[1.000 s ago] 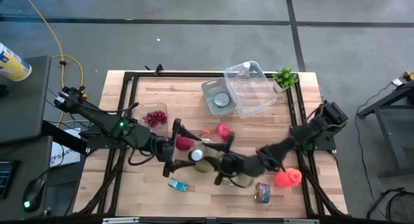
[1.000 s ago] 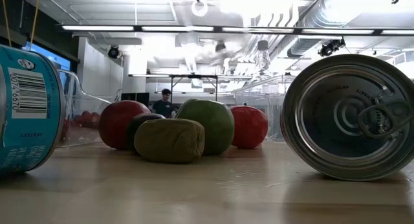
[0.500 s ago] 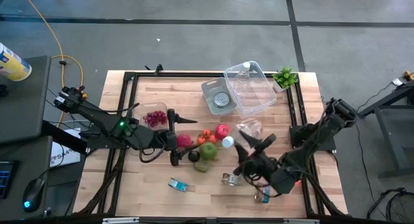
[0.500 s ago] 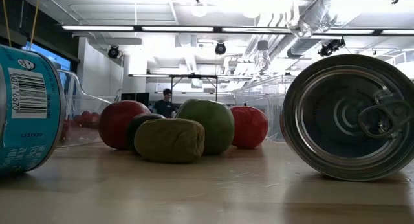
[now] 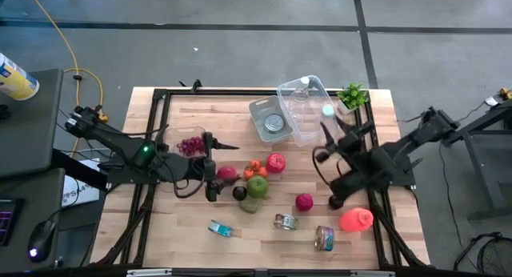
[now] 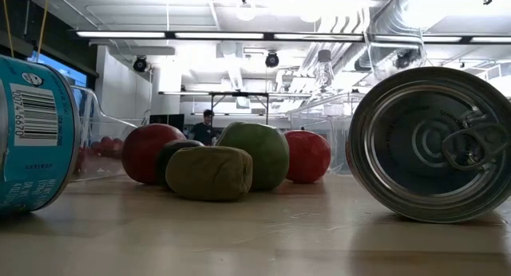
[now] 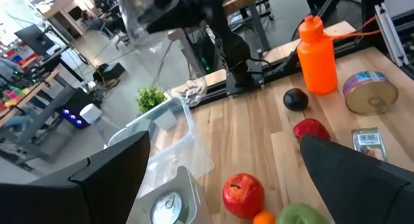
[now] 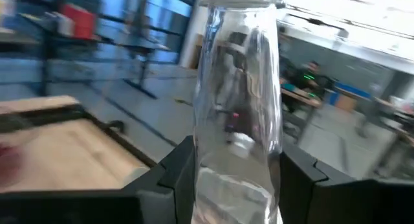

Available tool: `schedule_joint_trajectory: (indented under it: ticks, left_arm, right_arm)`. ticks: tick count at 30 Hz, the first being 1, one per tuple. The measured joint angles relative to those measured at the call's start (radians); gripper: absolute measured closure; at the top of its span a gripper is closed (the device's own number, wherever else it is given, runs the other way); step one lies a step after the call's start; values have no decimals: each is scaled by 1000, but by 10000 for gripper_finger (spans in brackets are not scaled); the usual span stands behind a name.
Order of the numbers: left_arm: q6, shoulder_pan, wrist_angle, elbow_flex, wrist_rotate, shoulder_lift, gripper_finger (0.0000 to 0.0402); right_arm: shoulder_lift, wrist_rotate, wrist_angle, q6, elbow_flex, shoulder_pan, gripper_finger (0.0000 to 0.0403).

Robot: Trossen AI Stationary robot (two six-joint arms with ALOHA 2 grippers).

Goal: Pick & Place Food Item
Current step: Put the transparent bottle into the right transparent bin

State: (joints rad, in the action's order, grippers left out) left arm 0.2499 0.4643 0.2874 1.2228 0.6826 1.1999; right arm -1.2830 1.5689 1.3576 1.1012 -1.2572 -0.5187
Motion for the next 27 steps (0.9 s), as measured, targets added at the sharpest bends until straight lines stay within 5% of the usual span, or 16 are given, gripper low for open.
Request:
schedule_joint_trajectory:
  ticks: [10,20,27]
  left_arm:
    - [-26,1,8,0,-4,-14,11]
    - [-49,2,52,0,-14,-14,11]
    - [-49,2,51,0,-18,-14,11]
  right_arm:
    - [0,1,2,159,2,271,266]
    - [-2,1,-24,152,1,355,266]
    - [-2,-1,-271,-220,1,336,266]
